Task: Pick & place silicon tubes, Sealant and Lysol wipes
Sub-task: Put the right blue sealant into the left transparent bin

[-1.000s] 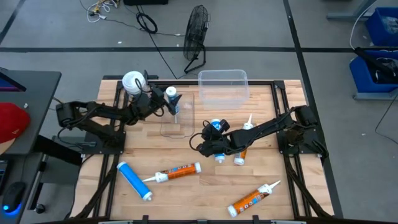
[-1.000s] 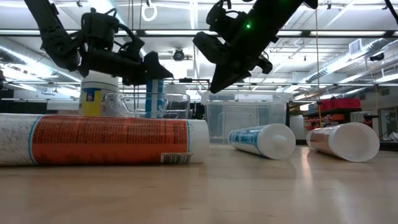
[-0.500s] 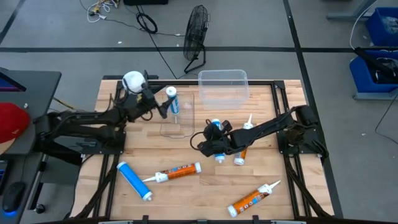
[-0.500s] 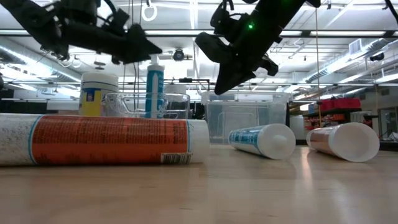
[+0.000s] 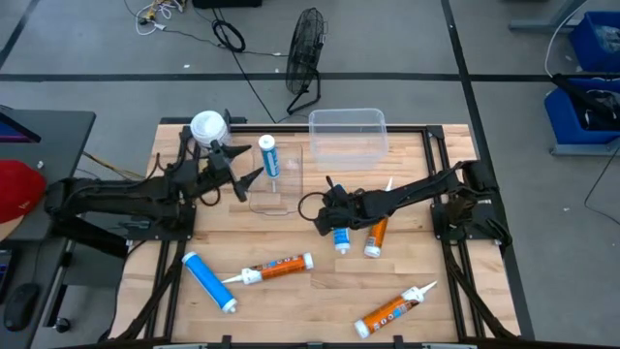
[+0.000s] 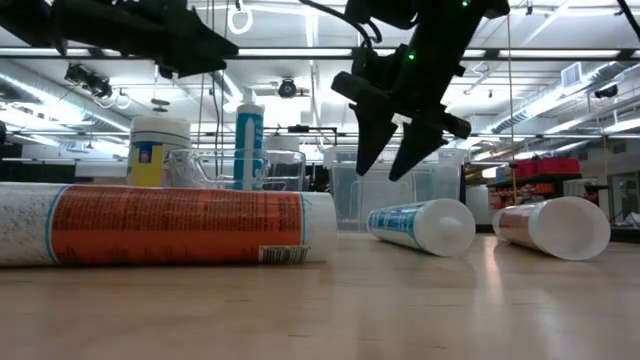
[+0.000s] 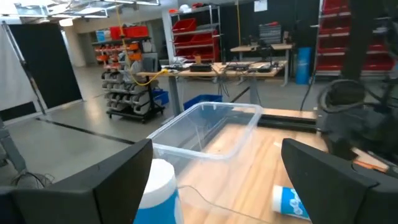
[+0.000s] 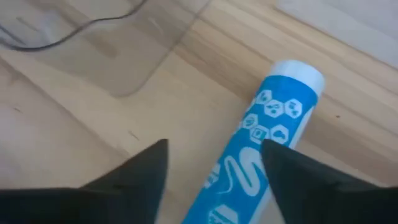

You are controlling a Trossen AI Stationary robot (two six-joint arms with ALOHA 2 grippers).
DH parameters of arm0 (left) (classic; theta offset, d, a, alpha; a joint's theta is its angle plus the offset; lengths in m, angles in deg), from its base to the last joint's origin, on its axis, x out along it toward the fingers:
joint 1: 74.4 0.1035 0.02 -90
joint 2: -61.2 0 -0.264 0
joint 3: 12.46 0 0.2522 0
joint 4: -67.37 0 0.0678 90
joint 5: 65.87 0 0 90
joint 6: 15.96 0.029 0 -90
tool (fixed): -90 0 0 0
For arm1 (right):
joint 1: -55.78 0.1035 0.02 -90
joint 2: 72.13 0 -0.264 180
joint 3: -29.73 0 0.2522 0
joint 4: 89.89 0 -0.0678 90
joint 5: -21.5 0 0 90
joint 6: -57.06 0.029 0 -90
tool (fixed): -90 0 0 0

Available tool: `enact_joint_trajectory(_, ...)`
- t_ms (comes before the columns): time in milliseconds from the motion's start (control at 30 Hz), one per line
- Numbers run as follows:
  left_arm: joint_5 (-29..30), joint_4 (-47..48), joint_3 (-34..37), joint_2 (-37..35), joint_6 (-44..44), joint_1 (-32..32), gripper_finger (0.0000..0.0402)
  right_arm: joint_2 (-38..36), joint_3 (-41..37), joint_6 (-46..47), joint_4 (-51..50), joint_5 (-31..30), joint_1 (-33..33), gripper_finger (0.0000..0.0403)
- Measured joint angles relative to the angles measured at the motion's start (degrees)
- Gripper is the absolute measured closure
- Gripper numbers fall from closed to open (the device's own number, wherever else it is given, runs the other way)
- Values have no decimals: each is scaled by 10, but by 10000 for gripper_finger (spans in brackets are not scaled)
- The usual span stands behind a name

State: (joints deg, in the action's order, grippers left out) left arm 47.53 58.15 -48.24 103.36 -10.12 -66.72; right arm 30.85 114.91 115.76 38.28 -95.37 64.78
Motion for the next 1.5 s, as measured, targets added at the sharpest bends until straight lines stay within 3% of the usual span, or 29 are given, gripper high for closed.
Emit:
enact_joint_trajectory(100,12,19,0,-12,-3,-25,39,-3,0,23,-21,9,-8,73)
enact_joint_trajectory(233,28,30,0,-14,-6,-58,39,-3,0,59,-43,9,-18,46)
enact_joint_trajectory(500,68,33,0,-13,-3,-114,39,-3,-21,115,-36,46,-19,61)
enact_joint_trajectory(800,101,32,0,-13,9,-135,39,1,-112,159,128,61,-5,69)
enact_joint_trajectory(1033,103,32,0,-13,8,-135,39,15,-129,159,149,70,-4,71)
enact_joint_trajectory(1200,105,34,0,-13,8,-134,39,26,-128,151,130,69,3,98)
enact_joint_trajectory(1433,105,32,0,-13,8,-134,39,28,-127,130,120,68,17,202)
enact_joint_trajectory(1500,105,33,0,-13,5,-135,39,28,-127,121,120,68,21,205)
